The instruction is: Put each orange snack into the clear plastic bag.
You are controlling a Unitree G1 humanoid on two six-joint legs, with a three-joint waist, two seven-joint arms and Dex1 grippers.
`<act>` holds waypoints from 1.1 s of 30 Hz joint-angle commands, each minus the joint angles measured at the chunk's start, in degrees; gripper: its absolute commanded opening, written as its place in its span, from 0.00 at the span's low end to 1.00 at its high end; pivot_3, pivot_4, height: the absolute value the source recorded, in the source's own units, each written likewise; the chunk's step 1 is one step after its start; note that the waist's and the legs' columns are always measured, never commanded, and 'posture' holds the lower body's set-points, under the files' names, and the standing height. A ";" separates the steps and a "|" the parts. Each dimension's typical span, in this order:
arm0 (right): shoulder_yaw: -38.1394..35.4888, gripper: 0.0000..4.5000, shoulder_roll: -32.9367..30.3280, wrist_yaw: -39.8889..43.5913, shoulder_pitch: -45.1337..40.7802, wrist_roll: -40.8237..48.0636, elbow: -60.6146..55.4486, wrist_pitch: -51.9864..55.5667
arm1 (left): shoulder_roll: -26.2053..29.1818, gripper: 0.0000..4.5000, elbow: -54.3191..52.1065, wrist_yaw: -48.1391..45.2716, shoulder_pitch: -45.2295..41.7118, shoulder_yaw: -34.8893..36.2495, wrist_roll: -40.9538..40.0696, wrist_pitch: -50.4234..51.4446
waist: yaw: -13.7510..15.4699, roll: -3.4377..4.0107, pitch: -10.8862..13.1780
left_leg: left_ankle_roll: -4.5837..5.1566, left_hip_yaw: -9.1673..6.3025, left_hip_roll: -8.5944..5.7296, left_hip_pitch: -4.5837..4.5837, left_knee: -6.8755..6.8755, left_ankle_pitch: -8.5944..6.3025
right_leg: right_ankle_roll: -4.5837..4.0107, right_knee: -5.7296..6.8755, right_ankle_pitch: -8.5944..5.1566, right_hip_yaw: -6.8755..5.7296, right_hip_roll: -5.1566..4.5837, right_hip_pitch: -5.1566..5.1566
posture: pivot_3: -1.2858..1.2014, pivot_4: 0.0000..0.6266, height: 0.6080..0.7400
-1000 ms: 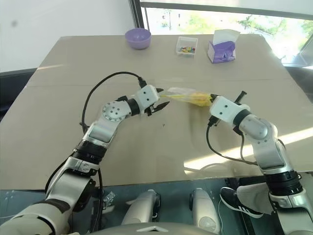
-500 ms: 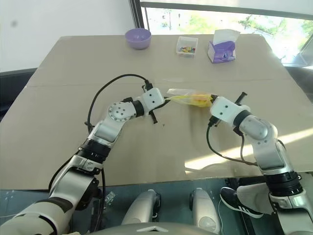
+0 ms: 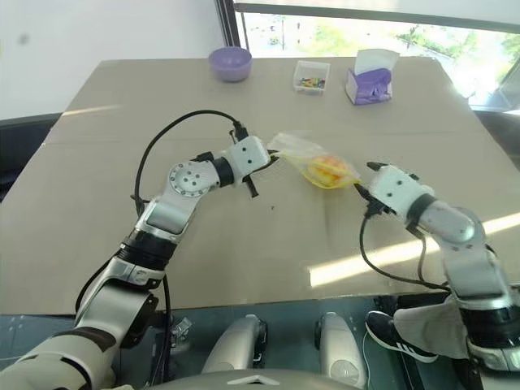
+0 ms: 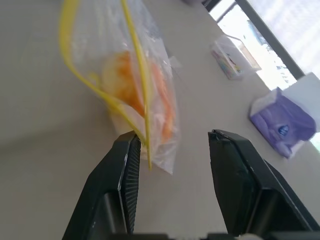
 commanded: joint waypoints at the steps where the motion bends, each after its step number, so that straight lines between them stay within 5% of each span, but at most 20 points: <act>1: -0.94 0.50 -0.92 1.52 -0.16 3.86 -7.35 3.96 | 0.83 0.00 -4.57 5.43 1.81 -0.32 4.29 -6.51 | -0.06 0.00 0.00 | 0.00 0.01 0.00 0.02 0.00 0.00 | 0.00 0.01 0.00 0.01 0.00 0.00 | 0.52 0.24 1.00; 14: 14.34 0.50 8.75 -6.82 -12.48 -6.39 -3.23 2.17 | 2.66 0.00 -5.37 14.86 6.38 -0.43 11.50 -16.89 | 0.15 0.00 0.00 | 0.00 0.04 -0.03 0.01 0.02 0.00 | 0.00 0.01 0.00 0.00 -0.03 0.00 | 0.52 0.24 1.00; 33: 23.15 0.50 14.63 -9.48 -21.00 -18.34 8.02 -8.26 | 1.77 0.00 -13.83 1.64 5.99 -0.31 5.47 -2.65 | 0.02 0.00 0.00 | -0.01 -0.01 -0.02 -0.02 0.01 0.00 | 0.00 0.03 0.00 -0.04 -0.01 -0.04 | 0.52 0.24 1.00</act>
